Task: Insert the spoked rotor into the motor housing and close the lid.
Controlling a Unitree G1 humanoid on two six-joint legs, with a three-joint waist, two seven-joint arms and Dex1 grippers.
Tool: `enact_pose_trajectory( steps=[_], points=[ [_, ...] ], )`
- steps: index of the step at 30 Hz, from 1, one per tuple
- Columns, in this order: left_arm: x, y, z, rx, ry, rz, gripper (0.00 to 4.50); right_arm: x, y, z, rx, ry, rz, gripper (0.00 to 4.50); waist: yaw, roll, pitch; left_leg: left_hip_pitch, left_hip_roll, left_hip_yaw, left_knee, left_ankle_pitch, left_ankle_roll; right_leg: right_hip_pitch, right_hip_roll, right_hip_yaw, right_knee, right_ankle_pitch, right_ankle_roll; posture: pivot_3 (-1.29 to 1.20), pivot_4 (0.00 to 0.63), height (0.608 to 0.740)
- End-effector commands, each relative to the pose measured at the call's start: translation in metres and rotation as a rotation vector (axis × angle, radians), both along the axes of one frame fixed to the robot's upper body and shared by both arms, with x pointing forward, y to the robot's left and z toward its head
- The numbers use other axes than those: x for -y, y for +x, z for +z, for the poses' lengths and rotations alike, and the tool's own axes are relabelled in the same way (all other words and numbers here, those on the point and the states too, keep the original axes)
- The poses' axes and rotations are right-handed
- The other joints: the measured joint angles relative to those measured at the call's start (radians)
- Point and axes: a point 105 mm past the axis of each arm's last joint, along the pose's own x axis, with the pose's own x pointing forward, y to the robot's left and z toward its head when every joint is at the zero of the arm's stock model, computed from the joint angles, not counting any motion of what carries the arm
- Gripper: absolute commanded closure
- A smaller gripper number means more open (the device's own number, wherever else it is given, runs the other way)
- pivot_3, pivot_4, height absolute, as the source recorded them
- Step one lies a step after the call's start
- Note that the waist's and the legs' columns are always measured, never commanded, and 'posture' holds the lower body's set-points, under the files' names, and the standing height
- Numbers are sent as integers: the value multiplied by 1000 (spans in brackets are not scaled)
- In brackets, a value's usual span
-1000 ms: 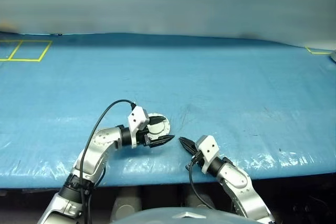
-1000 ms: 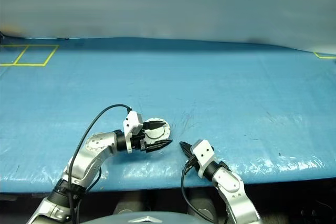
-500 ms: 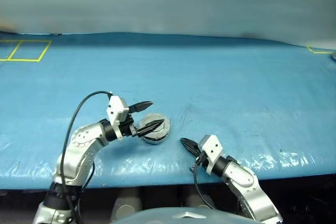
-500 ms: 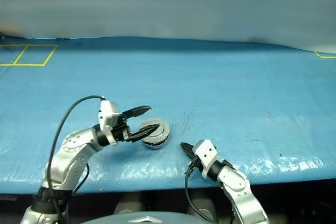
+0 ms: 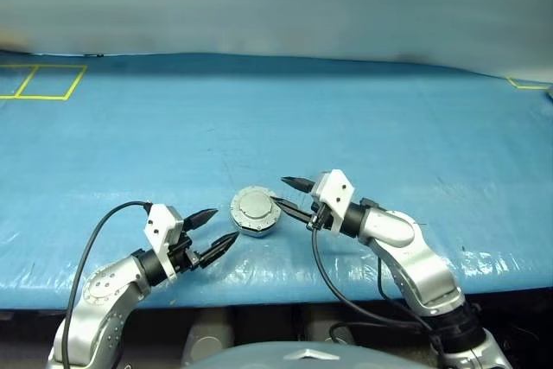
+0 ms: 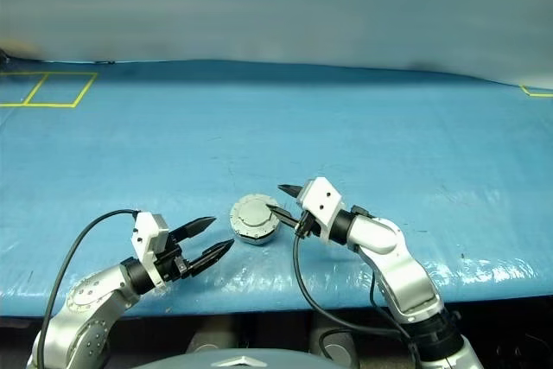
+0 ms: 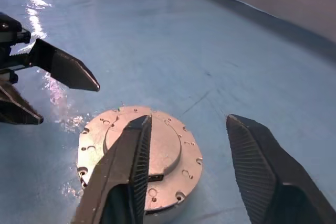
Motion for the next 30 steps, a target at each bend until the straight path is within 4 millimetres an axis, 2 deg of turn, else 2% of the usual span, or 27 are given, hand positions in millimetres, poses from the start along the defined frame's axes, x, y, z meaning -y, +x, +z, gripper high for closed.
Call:
enact_pose_trajectory(
  steps=[1, 4, 7, 15, 20, 24, 30],
  points=[
    [5, -4, 11, 59, -11, 4, 669, -9, 1, 4, 1, 13, 61, 997, 1, 0, 0, 0, 0, -1, 0, 0, 0, 0, 0, 0, 0, 0, 0, 0, 150, 740],
    [5, -8, 6, 60, 1, 12, 669, -18, 0, -6, -43, -19, 132, 48, -3, 0, 0, 0, 0, -1, -1, 0, 0, 0, 0, -1, 0, 0, -1, 0, 150, 740],
    [4, -10, 2, 52, -17, 33, 669, -19, 5, -17, -67, -70, 143, 48, -2, 0, 0, 0, 0, 0, -1, 0, 0, 0, 0, 0, 0, 0, -1, 0, 150, 740],
    [1, -12, -3, 53, -10, 51, 669, -26, 13, -25, -90, -81, 144, 48, -2, 0, 0, 0, 0, 0, 0, 0, 0, -1, 0, -1, 0, 0, -1, 0, 150, 740],
    [0, -10, -5, 53, -1, 50, 669, -32, 6, -39, -121, -122, 181, 48, -2, 0, 0, 0, 0, 0, -1, 0, 0, -1, 0, -1, 0, 0, -1, 0, 150, 740],
    [-1, -9, -4, 56, 0, 59, 669, -36, 0, -40, -135, -106, 202, 48, -2, 1, 1, 0, 0, 0, -1, 0, 0, -1, 0, -1, 0, 0, -1, 0, 150, 740],
    [-3, -7, -3, 58, 7, 72, 669, -34, 1, -52, -146, -144, 188, 48, -2, 1, 0, 0, 0, 0, 0, 0, 0, -1, 0, -1, 0, 0, -1, 0, 150, 740]
  ],
)
